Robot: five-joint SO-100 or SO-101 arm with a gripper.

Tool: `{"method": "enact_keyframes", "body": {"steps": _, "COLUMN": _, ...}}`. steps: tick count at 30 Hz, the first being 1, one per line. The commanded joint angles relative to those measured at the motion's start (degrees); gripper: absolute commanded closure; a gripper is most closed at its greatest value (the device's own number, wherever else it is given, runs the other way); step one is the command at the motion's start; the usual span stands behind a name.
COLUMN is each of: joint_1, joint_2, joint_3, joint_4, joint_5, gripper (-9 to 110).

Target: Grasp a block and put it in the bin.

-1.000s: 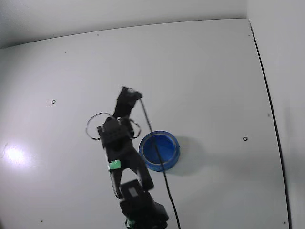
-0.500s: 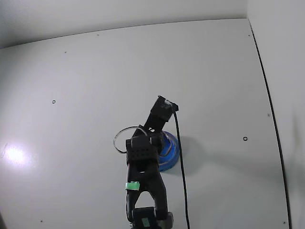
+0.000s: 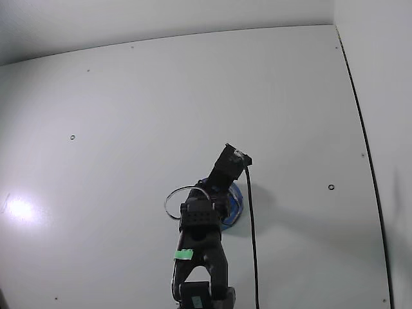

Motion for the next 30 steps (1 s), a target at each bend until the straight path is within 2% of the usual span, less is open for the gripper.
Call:
{"method": "enact_keyframes", "body": {"steps": 1, "joint_1": 0.18, "joint_2": 4.31, "joint_3": -0.88, "joint_4": -1.05, "joint_5": 0.44, "gripper": 83}}
{"method": "enact_keyframes", "body": {"steps": 8, "joint_1": 0.35, "joint_2": 21.53, "joint_3": 0.44, "joint_4": -0.97, "joint_5": 1.67, "gripper": 102}}
{"method": "enact_keyframes", "body": {"steps": 16, "joint_1": 0.44, "joint_2": 52.38, "joint_3": 10.55, "joint_4": -0.79, "joint_5": 14.15, "gripper": 100}}
{"method": "enact_keyframes", "body": {"steps": 22, "joint_1": 0.53, "joint_2": 70.40, "joint_3": 23.47, "joint_4": 1.14, "joint_5": 28.92, "gripper": 100}}
{"method": "enact_keyframes", "body": {"steps": 30, "joint_1": 0.35, "joint_2": 68.91, "joint_3": 28.65, "joint_4": 14.24, "joint_5": 44.21, "gripper": 100}}
